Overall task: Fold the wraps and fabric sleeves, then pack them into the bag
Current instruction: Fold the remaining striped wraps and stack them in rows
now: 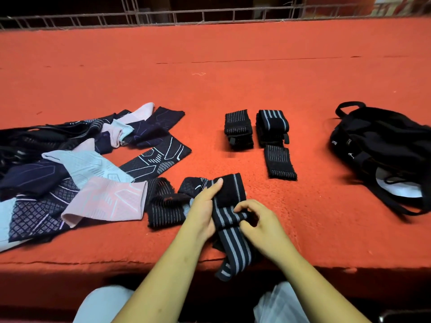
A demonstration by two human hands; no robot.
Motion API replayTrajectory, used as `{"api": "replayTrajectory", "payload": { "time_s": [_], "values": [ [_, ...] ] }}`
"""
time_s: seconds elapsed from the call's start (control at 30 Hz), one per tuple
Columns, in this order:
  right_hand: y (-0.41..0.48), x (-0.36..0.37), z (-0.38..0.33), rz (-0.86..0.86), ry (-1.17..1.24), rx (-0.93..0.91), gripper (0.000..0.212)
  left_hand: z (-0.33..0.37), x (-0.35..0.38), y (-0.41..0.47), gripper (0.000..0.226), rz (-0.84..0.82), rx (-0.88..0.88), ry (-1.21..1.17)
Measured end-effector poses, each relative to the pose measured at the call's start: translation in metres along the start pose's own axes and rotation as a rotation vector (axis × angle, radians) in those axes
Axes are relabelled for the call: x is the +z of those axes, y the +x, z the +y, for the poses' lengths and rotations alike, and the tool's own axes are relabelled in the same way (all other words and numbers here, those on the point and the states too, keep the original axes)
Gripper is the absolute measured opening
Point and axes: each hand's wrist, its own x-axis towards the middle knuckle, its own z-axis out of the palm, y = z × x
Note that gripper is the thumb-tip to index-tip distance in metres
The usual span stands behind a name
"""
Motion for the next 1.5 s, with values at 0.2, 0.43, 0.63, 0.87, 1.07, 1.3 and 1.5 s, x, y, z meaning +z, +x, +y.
{"api": "replayTrajectory", "payload": {
  "time_s": [0.2, 0.43, 0.63, 0.87, 1.07, 1.3, 1.5],
  "values": [
    [0.003, 0.003, -0.011, 0.112, 0.148, 0.168, 0.018, -0.001, 0.003, 0.004, 0.039, 0.020, 0.203, 0.124],
    [0.040, -0.022, -0.033, 0.195, 0.331, 0.113, 0.021, 0.002, 0.017, -0.007, 0.042, -0.171, 0.228, 0.244],
    [0.069, -0.051, -0.046, 0.390, 0.306, -0.018, 0.018, -0.008, 0.012, -0.012, 0.048, -0.241, 0.011, 0.355],
    [0.058, -0.047, -0.047, 0.312, 0.375, -0.087, 0.027, 0.001, 0.013, -0.005, 0.041, -0.013, -0.199, 0.077],
    [0.032, -0.027, -0.031, 0.165, 0.308, -0.063, 0.044, 0.007, 0.010, -0.002, 0.059, -0.109, -0.129, -0.171],
    [0.015, -0.013, -0.006, 0.093, 0.078, 0.048, 0.044, 0.005, 0.015, -0.001, 0.044, -0.057, -0.077, -0.137],
    [0.011, 0.003, -0.008, 0.080, 0.052, 0.113, 0.020, -0.009, 0.022, 0.007, 0.039, 0.079, 0.001, -0.110]
  ]
}}
